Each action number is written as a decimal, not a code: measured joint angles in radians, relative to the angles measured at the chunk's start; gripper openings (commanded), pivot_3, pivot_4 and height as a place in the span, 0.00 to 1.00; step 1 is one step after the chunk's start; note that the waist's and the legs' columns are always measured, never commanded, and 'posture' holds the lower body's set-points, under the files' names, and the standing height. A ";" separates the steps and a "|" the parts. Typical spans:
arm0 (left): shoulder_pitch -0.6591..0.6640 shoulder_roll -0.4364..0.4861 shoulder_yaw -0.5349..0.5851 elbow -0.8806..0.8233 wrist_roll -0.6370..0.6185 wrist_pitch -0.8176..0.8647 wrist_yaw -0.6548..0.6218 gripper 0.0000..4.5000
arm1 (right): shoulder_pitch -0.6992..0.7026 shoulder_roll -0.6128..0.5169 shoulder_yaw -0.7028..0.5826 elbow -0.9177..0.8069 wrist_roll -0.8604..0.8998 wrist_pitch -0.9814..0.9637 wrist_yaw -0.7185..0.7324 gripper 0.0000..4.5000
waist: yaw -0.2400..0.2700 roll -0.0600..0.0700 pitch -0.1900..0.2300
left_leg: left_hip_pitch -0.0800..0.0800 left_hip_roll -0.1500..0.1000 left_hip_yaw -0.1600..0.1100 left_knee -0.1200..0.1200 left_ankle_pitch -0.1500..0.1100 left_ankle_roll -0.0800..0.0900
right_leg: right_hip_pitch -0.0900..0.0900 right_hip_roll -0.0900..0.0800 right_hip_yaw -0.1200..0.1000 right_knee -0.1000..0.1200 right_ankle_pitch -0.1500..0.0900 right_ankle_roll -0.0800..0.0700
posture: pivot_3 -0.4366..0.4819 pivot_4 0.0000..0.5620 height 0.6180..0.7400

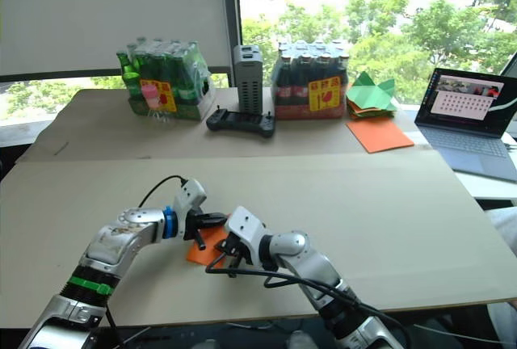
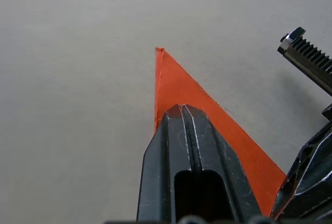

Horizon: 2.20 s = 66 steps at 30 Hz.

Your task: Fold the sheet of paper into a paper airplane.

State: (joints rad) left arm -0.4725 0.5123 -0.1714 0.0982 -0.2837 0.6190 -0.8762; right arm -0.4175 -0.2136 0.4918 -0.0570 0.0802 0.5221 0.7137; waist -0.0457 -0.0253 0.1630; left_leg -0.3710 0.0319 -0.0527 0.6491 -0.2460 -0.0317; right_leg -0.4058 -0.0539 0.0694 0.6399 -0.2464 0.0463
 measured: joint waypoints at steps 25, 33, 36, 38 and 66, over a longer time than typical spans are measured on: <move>-0.083 -0.094 -0.010 0.121 0.084 -0.069 0.028 0.01 | 0.000 0.004 0.000 0.001 0.000 0.000 -0.007 0.00 | 0.001 0.000 0.000 | 0.000 0.000 0.000 0.000 0.000 0.000 | 0.000 0.000 0.000 0.000 0.000 0.000 | 0.48 0.27 1.00; -0.104 -0.118 -0.013 0.160 0.102 -0.092 0.024 0.01 | 0.000 0.005 0.000 0.001 -0.001 0.000 -0.009 0.00 | 0.002 0.000 0.000 | 0.000 0.000 0.000 0.000 0.000 0.000 | 0.000 0.000 0.000 0.000 0.000 0.000 | 0.48 0.27 1.00; -0.107 -0.124 -0.012 0.167 0.104 -0.096 0.024 0.01 | 0.000 0.005 0.000 0.001 -0.001 0.001 -0.010 0.00 | 0.002 0.000 0.000 | 0.000 0.000 0.000 0.000 0.000 0.000 | 0.000 0.000 0.000 0.000 0.000 0.000 | 0.48 0.27 1.00; -0.107 -0.124 -0.012 0.168 0.104 -0.097 0.024 0.01 | 0.000 0.005 0.000 0.001 -0.001 0.001 -0.010 0.00 | 0.002 0.000 0.000 | 0.000 0.000 0.000 0.000 0.000 0.000 | 0.000 0.000 0.000 0.000 0.000 0.000 | 0.48 0.27 1.00; 0.135 0.022 0.096 -0.105 0.037 -0.014 0.031 0.01 | 0.007 0.006 0.006 -0.007 -0.001 0.005 -0.005 0.00 | -0.003 0.000 0.000 | 0.001 0.000 0.000 0.000 0.000 0.000 | 0.001 0.000 0.000 0.000 0.000 -0.001 | 0.48 0.27 1.00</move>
State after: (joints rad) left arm -0.3370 0.5338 -0.0752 -0.0067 -0.2469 0.6045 -0.8455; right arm -0.4104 -0.2075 0.4980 -0.0645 0.0794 0.5274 0.7090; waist -0.0485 -0.0251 0.1628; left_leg -0.3701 0.0321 -0.0527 0.6489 -0.2461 -0.0317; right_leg -0.4053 -0.0540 0.0695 0.6402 -0.2462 0.0454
